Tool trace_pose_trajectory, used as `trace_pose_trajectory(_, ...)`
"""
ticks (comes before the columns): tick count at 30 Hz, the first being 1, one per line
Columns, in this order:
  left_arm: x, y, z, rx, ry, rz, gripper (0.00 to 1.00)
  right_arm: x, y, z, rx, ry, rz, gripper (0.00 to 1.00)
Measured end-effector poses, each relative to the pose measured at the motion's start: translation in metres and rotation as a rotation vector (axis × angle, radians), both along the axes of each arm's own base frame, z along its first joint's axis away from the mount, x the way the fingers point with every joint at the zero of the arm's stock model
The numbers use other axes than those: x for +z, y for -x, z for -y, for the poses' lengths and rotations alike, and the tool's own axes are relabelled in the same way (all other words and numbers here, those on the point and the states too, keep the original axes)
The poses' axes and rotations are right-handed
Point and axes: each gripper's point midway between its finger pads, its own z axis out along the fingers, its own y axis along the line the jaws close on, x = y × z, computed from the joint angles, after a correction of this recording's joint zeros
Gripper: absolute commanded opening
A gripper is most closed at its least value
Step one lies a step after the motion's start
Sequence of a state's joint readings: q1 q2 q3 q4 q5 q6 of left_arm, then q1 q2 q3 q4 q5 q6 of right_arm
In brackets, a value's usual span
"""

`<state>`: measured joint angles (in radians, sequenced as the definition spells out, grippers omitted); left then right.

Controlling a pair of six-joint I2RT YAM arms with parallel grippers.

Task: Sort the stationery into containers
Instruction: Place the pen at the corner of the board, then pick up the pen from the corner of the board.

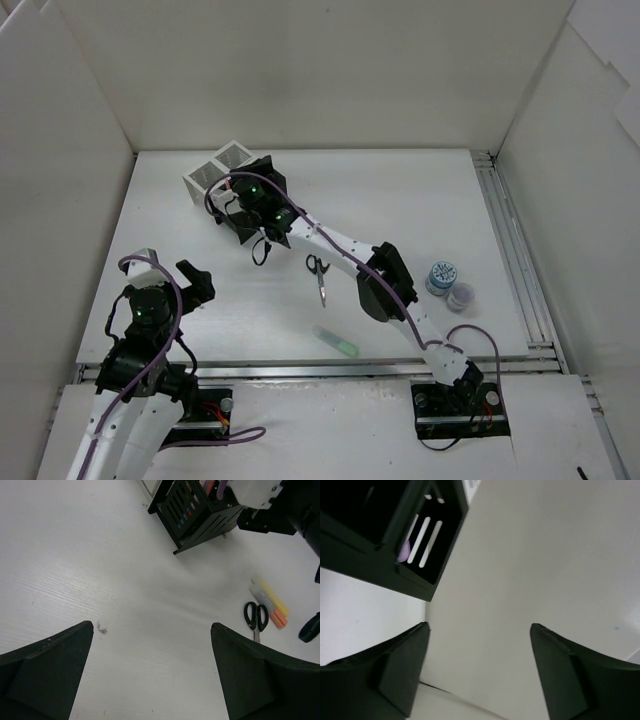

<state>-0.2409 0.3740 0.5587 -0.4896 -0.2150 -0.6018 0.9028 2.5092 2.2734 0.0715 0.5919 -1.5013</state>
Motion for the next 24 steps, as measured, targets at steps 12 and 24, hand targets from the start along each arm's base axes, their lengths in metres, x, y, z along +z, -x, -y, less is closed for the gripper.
trace_pose_trajectory(12, -0.001, -0.005, 0.018, -0.097, 0.017, -0.029, 1.00, 0.160, 0.071, 0.070, -0.038, -0.694, -0.024, 0.98)
trace_pose_trajectory(24, -0.011, -0.015, 0.118, -0.705, -0.012, -0.092, 1.00, 0.027, 0.160, 0.254, -0.629, -1.333, -0.366, 0.98)
